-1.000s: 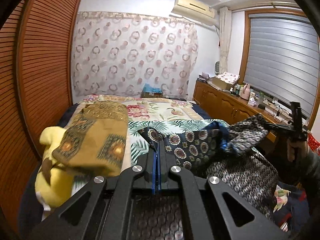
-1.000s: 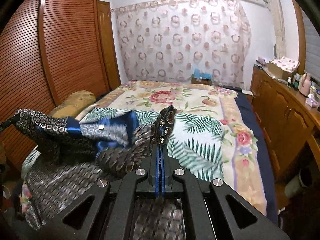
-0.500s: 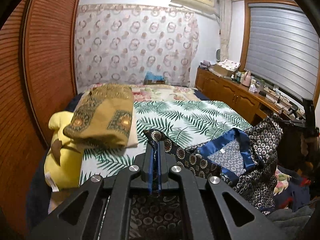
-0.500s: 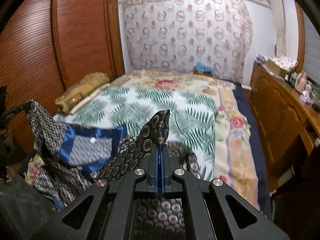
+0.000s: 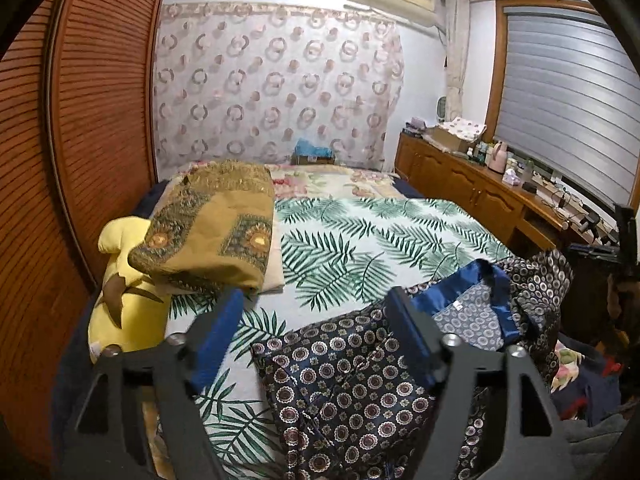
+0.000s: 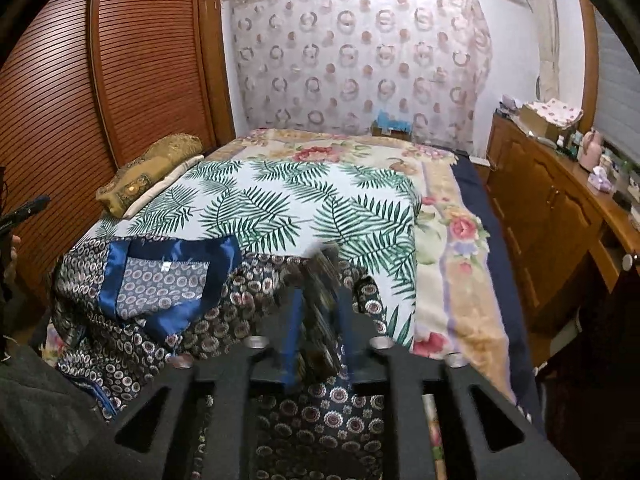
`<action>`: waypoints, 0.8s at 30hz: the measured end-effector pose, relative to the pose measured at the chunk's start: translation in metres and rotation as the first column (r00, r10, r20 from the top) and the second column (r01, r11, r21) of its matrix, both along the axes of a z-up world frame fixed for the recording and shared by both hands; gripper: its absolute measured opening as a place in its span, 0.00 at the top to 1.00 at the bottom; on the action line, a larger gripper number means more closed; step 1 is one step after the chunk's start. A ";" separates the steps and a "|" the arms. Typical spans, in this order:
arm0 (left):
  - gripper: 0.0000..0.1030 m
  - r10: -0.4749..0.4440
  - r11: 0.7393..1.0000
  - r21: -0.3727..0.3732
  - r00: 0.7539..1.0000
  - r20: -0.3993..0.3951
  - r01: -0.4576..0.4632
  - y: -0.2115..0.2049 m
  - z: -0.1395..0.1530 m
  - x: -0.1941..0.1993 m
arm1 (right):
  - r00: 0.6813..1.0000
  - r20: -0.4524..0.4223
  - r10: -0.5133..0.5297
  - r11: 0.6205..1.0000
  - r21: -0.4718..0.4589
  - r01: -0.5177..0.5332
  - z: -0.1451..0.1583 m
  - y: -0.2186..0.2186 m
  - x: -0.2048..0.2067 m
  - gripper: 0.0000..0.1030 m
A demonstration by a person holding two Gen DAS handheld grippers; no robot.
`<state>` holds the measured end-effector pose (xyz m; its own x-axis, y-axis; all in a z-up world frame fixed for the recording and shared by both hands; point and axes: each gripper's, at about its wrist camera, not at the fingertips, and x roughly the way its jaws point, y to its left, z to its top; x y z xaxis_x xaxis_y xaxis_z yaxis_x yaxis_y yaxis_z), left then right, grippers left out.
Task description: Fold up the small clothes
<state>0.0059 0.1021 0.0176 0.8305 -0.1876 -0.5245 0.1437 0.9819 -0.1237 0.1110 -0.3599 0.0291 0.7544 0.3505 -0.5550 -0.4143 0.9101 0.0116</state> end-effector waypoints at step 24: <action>0.25 0.111 0.993 0.060 0.978 -0.179 -0.102 0.025 -0.067 0.053 | 0.992 -0.112 -0.064 0.998 -0.008 0.064 -0.044 0.003 0.101 0.49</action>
